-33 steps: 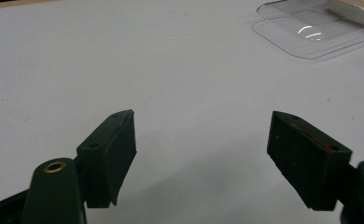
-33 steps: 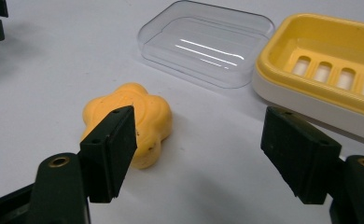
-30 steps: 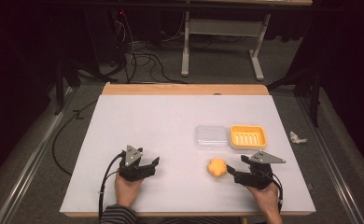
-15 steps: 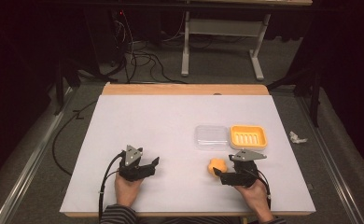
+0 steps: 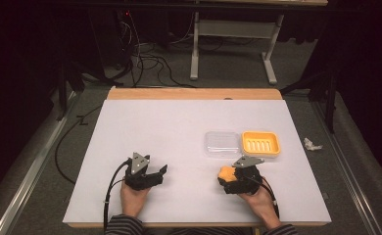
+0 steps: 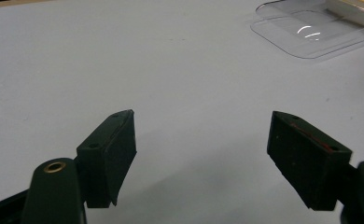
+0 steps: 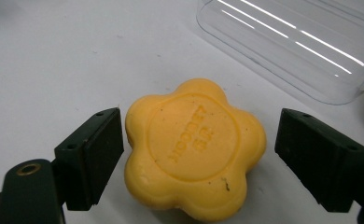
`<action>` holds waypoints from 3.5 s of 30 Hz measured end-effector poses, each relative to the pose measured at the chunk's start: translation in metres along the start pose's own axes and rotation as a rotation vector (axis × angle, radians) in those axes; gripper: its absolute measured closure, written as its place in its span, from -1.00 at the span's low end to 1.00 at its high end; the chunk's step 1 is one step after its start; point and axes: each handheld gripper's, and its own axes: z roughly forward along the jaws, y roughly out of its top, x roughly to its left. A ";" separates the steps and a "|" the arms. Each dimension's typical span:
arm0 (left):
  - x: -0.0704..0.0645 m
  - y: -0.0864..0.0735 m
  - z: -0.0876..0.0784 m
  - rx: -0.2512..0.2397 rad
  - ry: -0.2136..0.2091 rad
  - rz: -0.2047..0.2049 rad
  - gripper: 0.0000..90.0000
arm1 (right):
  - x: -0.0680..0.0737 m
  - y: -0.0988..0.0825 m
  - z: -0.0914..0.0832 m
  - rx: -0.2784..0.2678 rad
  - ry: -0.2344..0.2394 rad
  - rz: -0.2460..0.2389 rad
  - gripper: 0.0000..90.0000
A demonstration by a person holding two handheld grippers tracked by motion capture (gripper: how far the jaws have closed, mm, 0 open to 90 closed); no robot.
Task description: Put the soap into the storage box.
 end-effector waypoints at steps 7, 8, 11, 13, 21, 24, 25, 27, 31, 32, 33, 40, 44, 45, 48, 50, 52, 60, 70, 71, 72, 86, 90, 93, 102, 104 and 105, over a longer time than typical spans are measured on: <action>0.000 0.000 0.000 -0.003 -0.001 -0.004 -0.46 | 0.002 0.000 0.005 0.007 -0.013 -0.012 -0.55; 0.000 0.000 0.000 -0.003 -0.001 -0.004 -0.46 | 0.003 0.000 0.006 0.007 -0.006 -0.008 -0.51; 0.000 0.000 0.000 -0.003 0.000 -0.004 -0.46 | 0.005 0.000 0.007 0.013 -0.012 -0.039 -0.43; 0.000 0.000 0.000 -0.003 0.000 -0.004 -0.45 | 0.006 0.000 0.007 0.017 -0.026 -0.062 -0.43; 0.000 0.000 0.000 -0.002 0.000 -0.003 -0.45 | 0.007 0.000 0.007 0.019 -0.032 -0.076 -0.41; 0.000 0.000 0.000 -0.001 0.001 0.001 -0.45 | 0.006 -0.001 0.005 0.015 -0.028 -0.077 -0.41; 0.000 0.000 0.000 -0.001 0.001 0.000 -0.45 | 0.006 -0.001 0.005 0.015 -0.028 -0.077 -0.41; 0.000 0.000 0.000 0.000 0.001 -0.002 -0.45 | 0.006 -0.001 0.004 0.012 -0.020 -0.073 -0.41; 0.000 0.000 0.000 -0.001 0.002 -0.004 -0.45 | 0.005 -0.001 0.000 -0.003 -0.013 -0.072 -0.40; 0.000 0.000 0.000 -0.001 0.003 -0.004 -0.45 | 0.004 -0.002 -0.001 -0.015 -0.015 -0.075 -0.40; 0.000 0.000 0.000 -0.001 0.003 -0.004 -0.45 | 0.004 -0.002 -0.001 -0.015 -0.015 -0.075 -0.40; 0.000 0.000 0.001 0.001 0.003 -0.011 -0.45 | -0.005 0.002 -0.018 -0.071 -0.016 -0.043 -0.13; 0.000 0.000 0.001 0.000 0.004 -0.011 -0.45 | -0.014 0.006 -0.025 -0.075 -0.009 -0.029 -0.13; 0.000 0.000 0.001 0.001 0.004 -0.011 -0.45 | -0.014 0.006 -0.025 -0.075 -0.009 -0.029 -0.13; 0.000 0.000 0.001 0.000 0.003 -0.011 -0.45 | -0.014 0.006 -0.025 -0.049 -0.008 -0.032 -0.13; 0.000 0.000 0.001 0.002 0.003 -0.011 -0.45 | -0.014 0.005 -0.025 -0.055 -0.012 -0.041 -0.13; 0.000 0.000 0.001 0.002 0.002 -0.010 -0.45 | -0.012 0.004 -0.026 -0.068 -0.019 -0.047 -0.13; 0.000 0.001 0.001 0.002 0.002 -0.013 -0.45 | -0.019 0.004 -0.038 -0.118 -0.034 -0.021 -0.13; 0.000 0.000 0.001 0.003 0.003 -0.011 -0.45 | -0.035 0.002 -0.054 -0.147 -0.063 0.018 -0.13; 0.000 0.000 0.001 0.002 0.004 -0.011 -0.45 | -0.036 0.002 -0.055 -0.151 -0.067 0.015 -0.13; 0.000 0.000 0.001 0.002 0.004 -0.011 -0.45 | -0.038 0.002 -0.057 -0.154 -0.070 0.022 -0.13; 0.000 0.000 0.001 0.002 0.003 -0.011 -0.45 | -0.073 0.005 -0.080 -0.173 -0.123 0.084 -0.13; 0.000 0.000 0.001 0.001 0.003 -0.010 -0.46 | -0.082 0.008 -0.083 -0.180 -0.137 0.098 -0.13; 0.000 0.000 0.001 -0.001 0.007 -0.005 -0.46 | -0.091 0.011 -0.085 -0.183 -0.142 0.116 -0.13; 0.000 0.000 0.001 -0.002 0.007 -0.004 -0.46 | -0.111 0.017 -0.080 -0.152 -0.162 0.150 -0.13; 0.000 0.000 0.001 -0.001 0.007 -0.004 -0.45 | -0.115 0.018 -0.079 -0.146 -0.167 0.155 -0.13; 0.000 0.000 0.001 -0.001 0.007 -0.004 -0.45 | -0.115 0.018 -0.079 -0.146 -0.167 0.155 -0.13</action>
